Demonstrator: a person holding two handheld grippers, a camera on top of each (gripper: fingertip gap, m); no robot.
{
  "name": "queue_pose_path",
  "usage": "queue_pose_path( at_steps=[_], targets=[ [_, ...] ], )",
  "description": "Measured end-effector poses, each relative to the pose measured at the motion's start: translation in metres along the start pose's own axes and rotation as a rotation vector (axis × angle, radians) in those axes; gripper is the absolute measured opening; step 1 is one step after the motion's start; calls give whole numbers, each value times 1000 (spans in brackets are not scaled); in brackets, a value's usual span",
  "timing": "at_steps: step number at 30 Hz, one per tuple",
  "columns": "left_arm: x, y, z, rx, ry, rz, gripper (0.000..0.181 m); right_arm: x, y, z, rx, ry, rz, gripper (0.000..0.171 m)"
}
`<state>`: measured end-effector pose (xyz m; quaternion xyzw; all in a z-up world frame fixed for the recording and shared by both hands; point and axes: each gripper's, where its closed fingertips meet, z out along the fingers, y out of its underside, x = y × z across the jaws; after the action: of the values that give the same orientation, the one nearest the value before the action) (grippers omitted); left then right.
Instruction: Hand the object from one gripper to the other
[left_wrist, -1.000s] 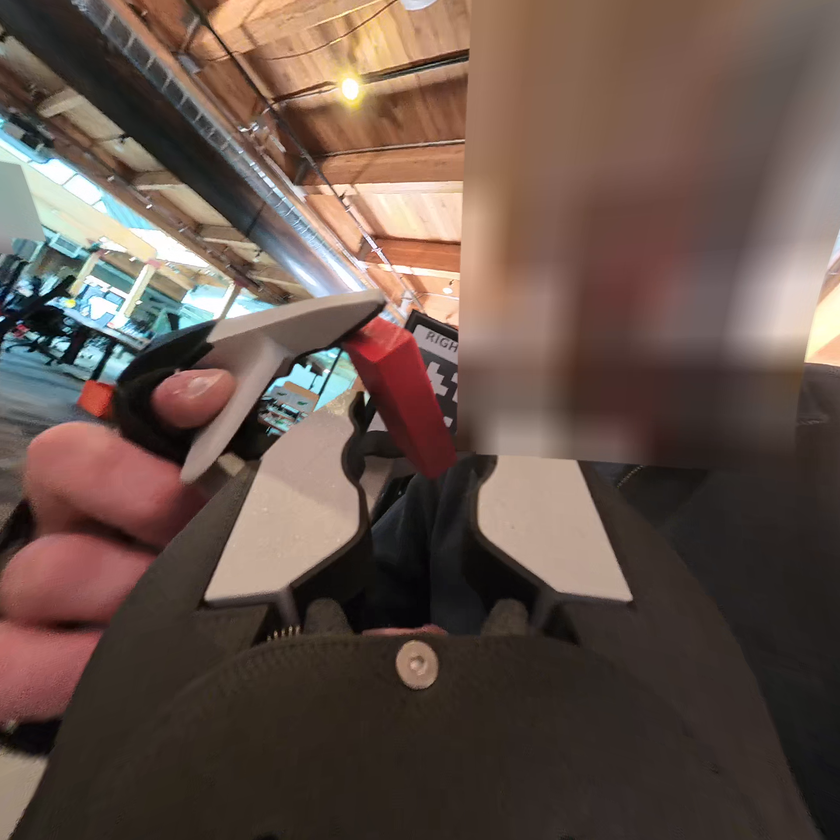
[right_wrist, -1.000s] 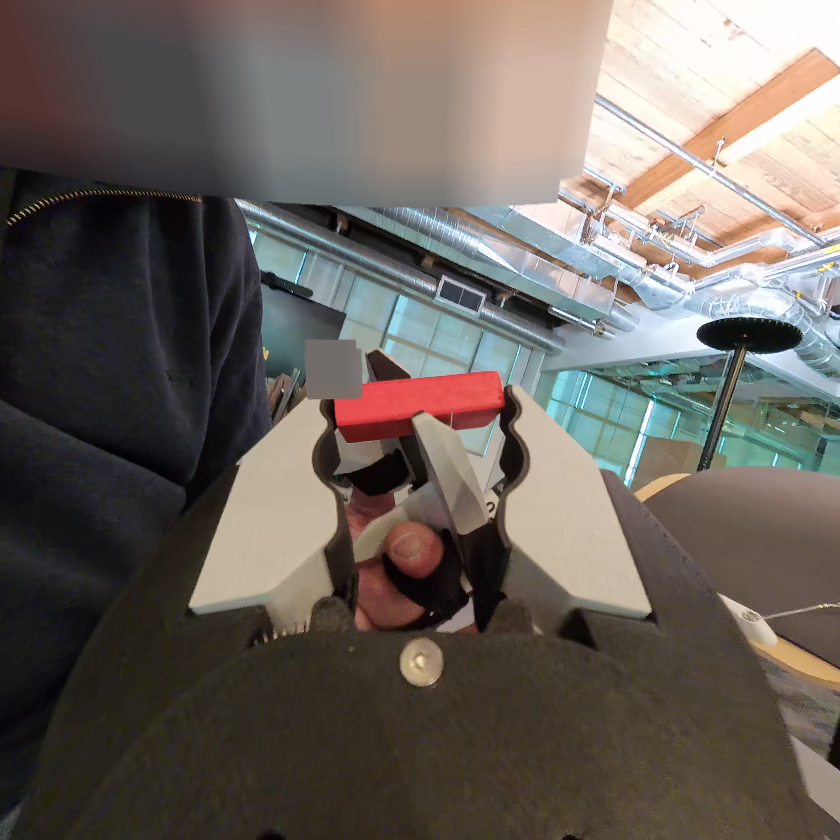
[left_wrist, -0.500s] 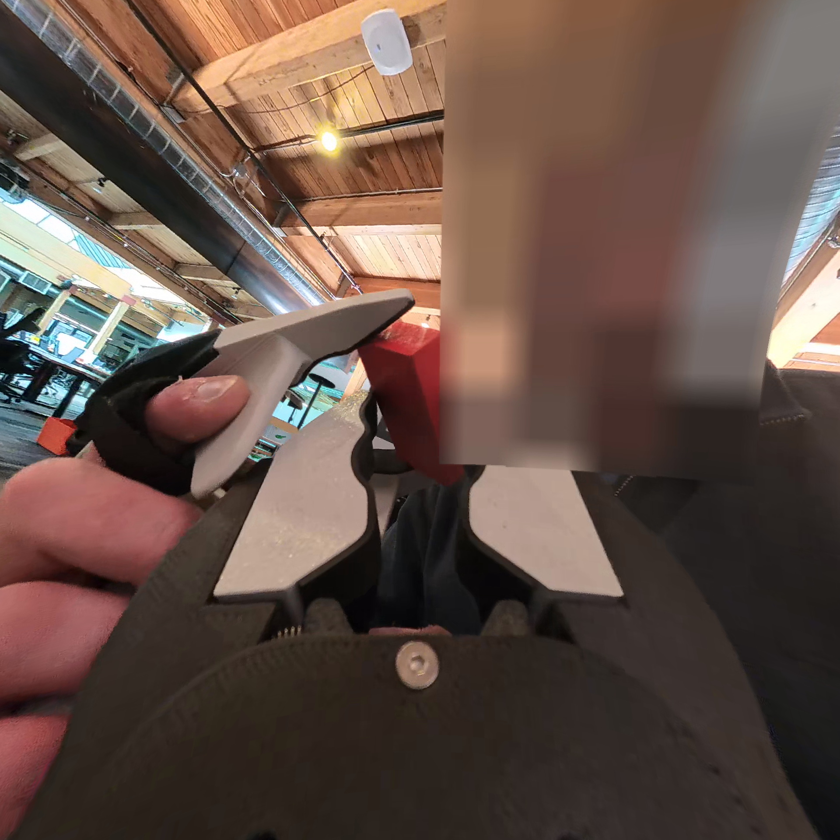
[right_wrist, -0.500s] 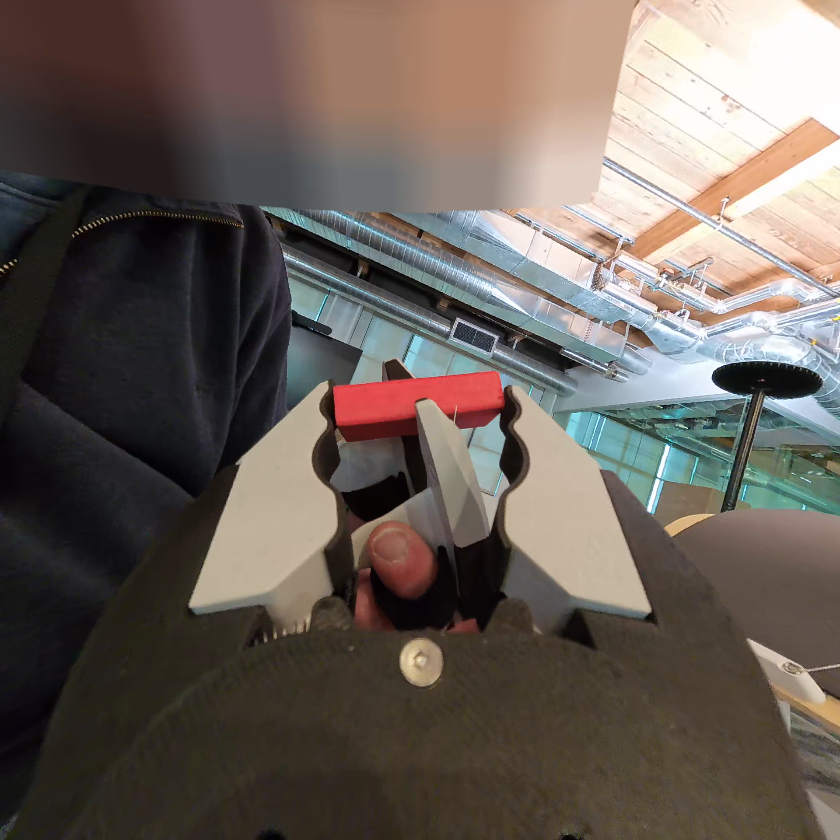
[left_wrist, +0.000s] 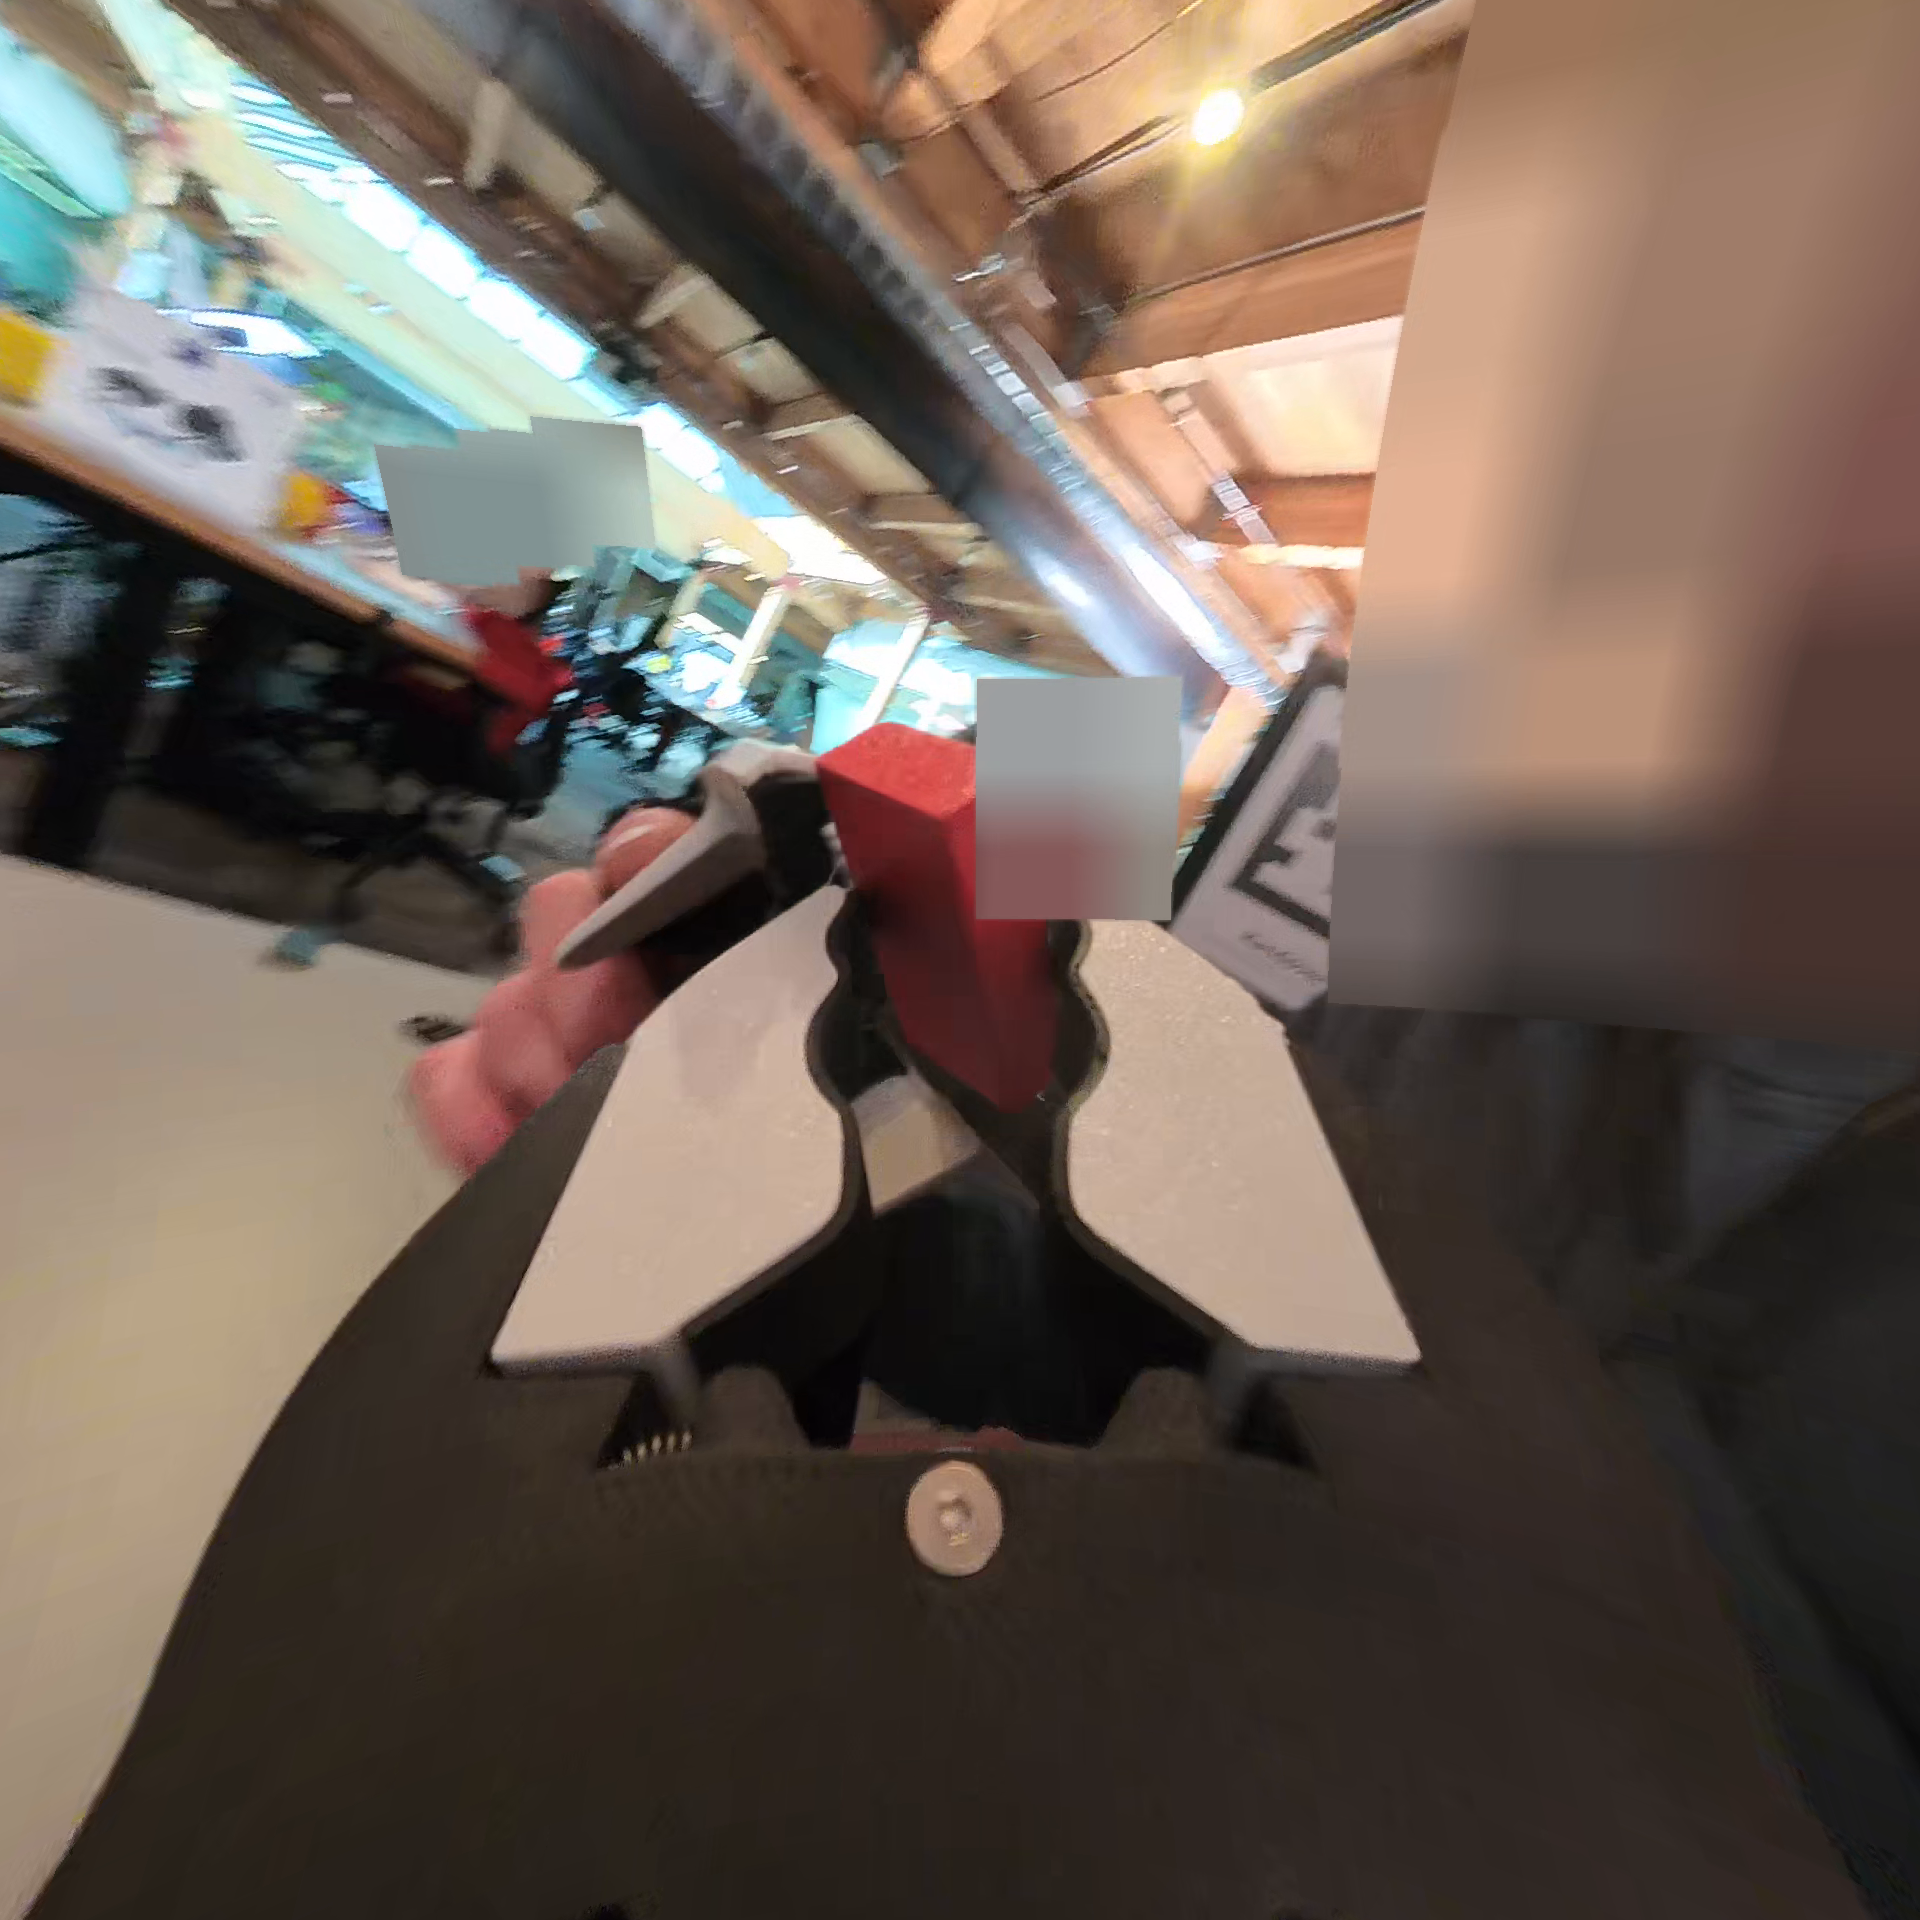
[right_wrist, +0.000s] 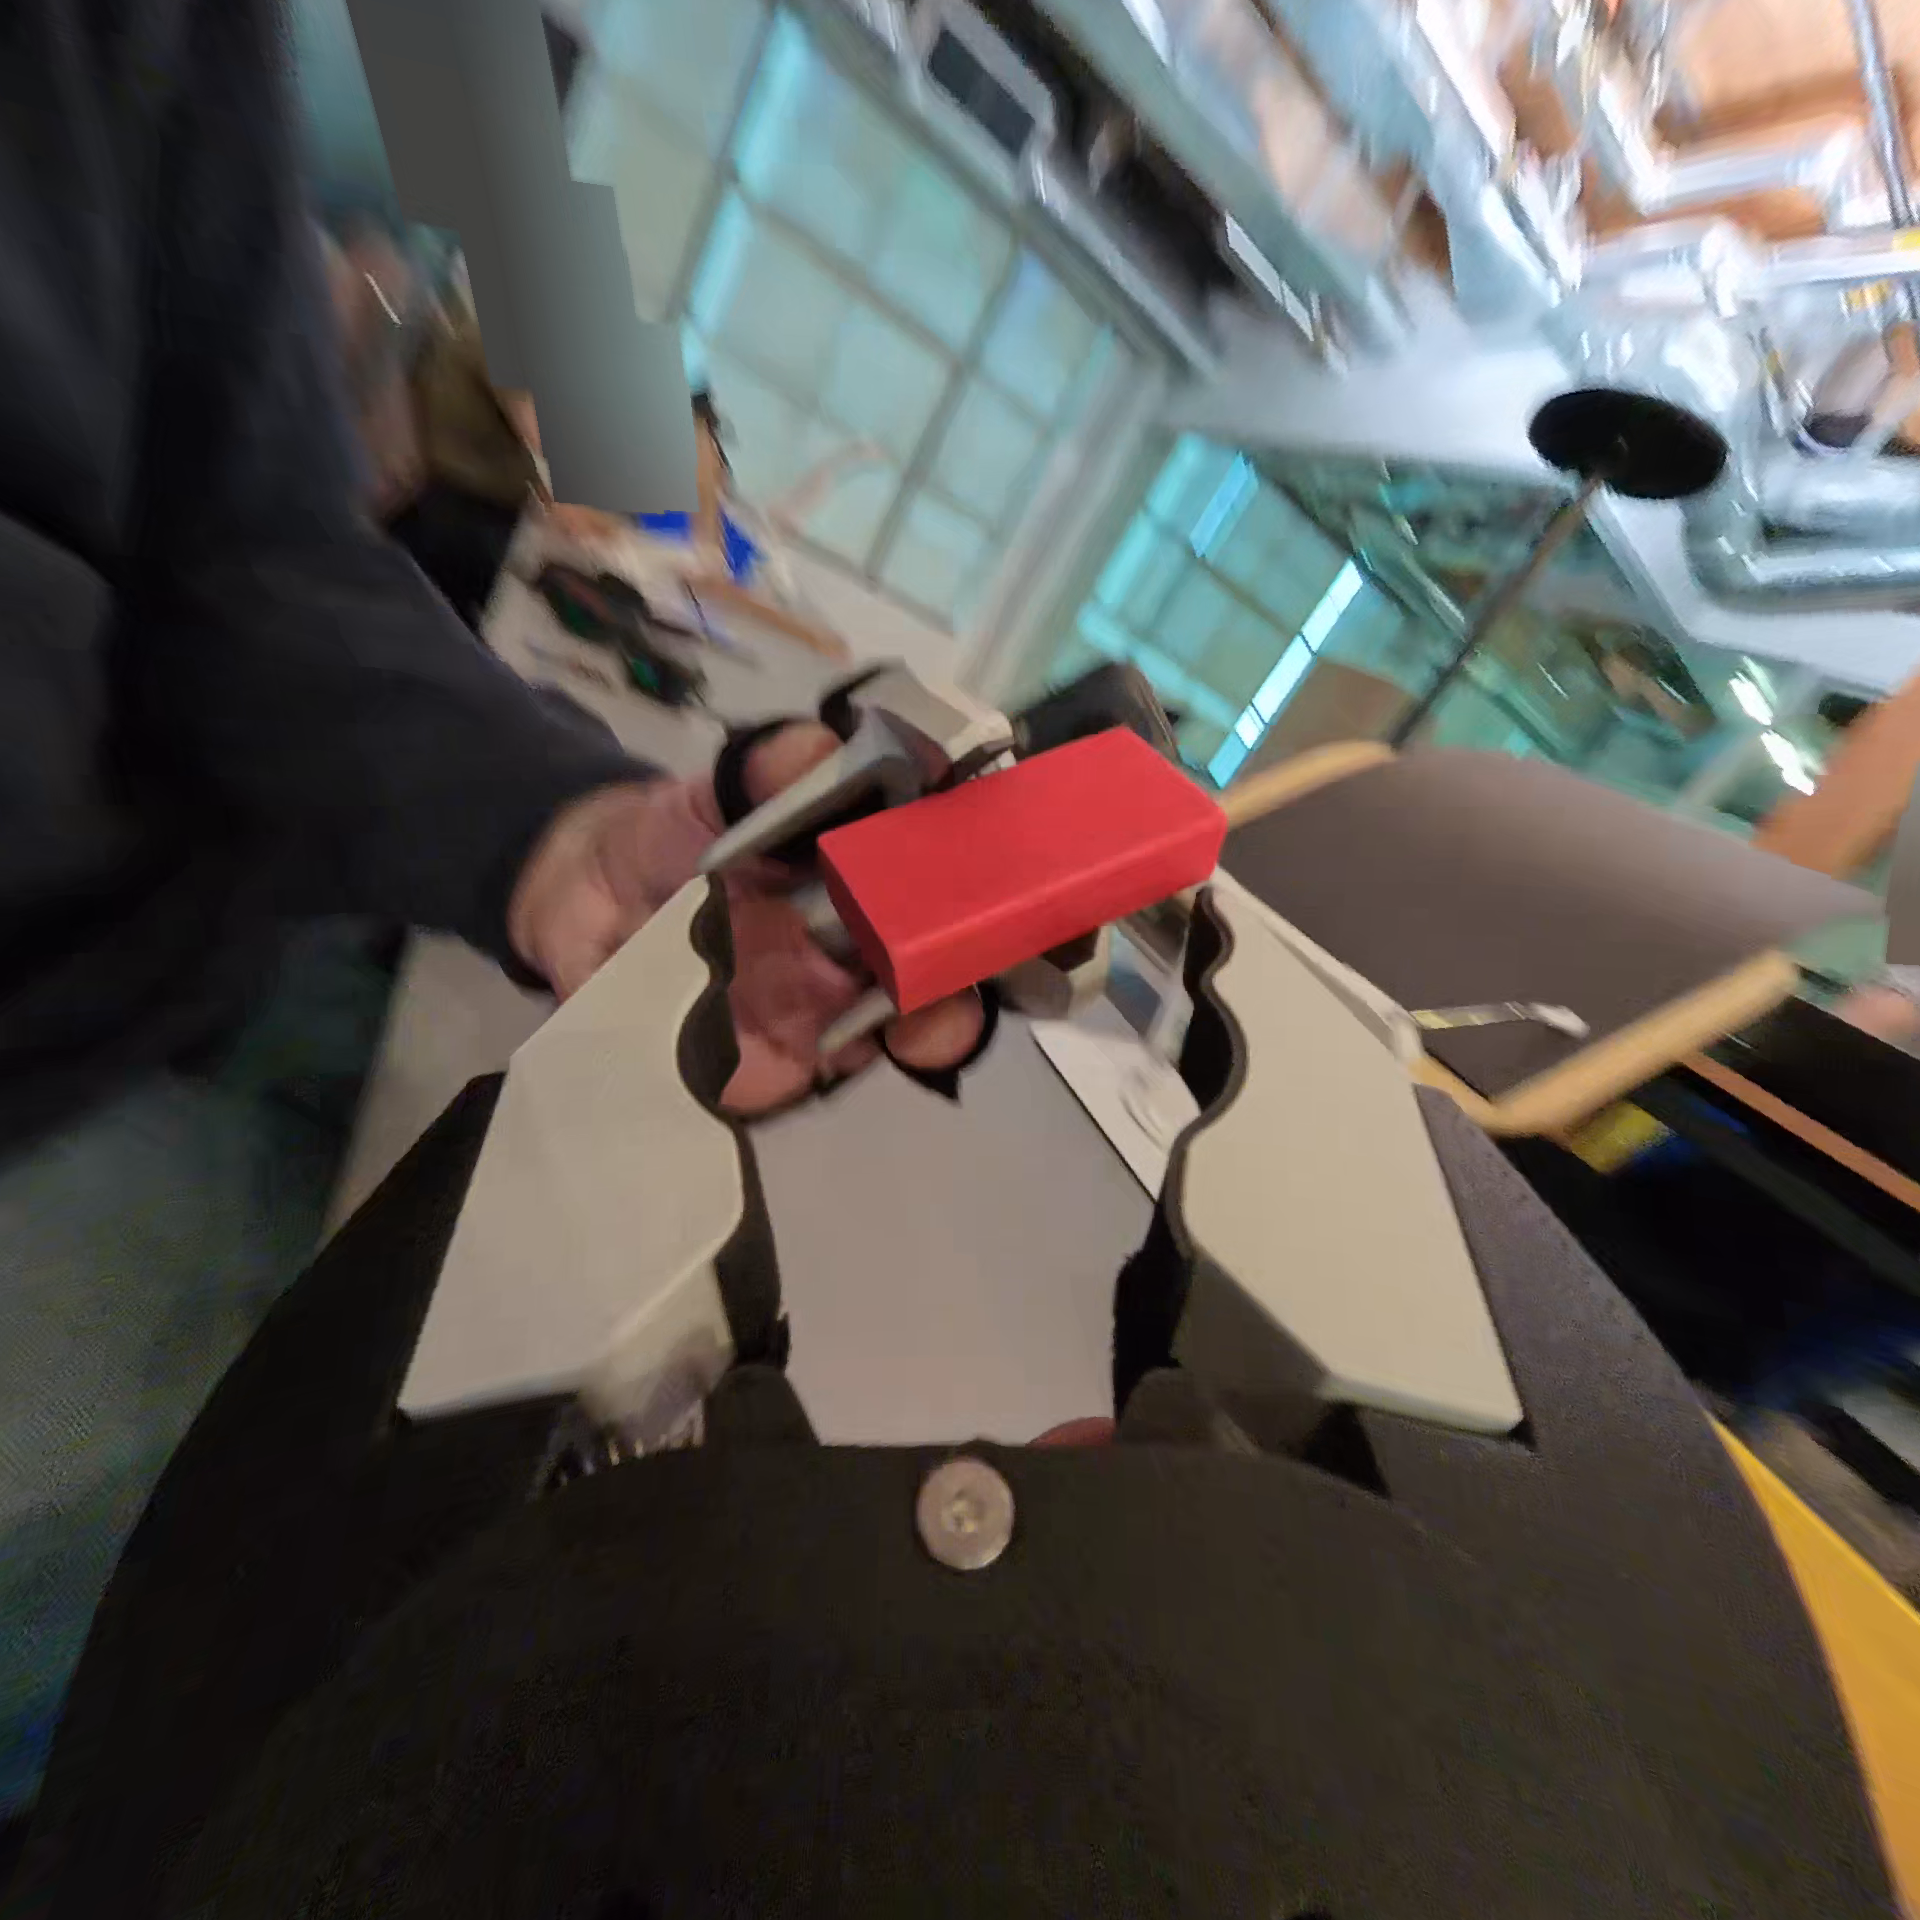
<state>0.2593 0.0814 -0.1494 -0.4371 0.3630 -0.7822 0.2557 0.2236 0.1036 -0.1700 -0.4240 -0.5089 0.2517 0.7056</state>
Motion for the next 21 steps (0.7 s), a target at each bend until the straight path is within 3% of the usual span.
queue_pose_path(
  at_steps=[4,10,14,21],
  targets=[
    [-39,5,-18,-112,-296,78,33,12,31,-1,-327,131,-230,85],
    [-70,25,-32,-337,-595,175,33,20,56,0,-602,192,-453,82],
    [-76,32,-37,-431,-689,211,33,14,67,0,-696,137,-525,69],
    [-80,38,-40,-478,-712,196,34,9,72,-1,-714,111,-501,68]
  ],
)
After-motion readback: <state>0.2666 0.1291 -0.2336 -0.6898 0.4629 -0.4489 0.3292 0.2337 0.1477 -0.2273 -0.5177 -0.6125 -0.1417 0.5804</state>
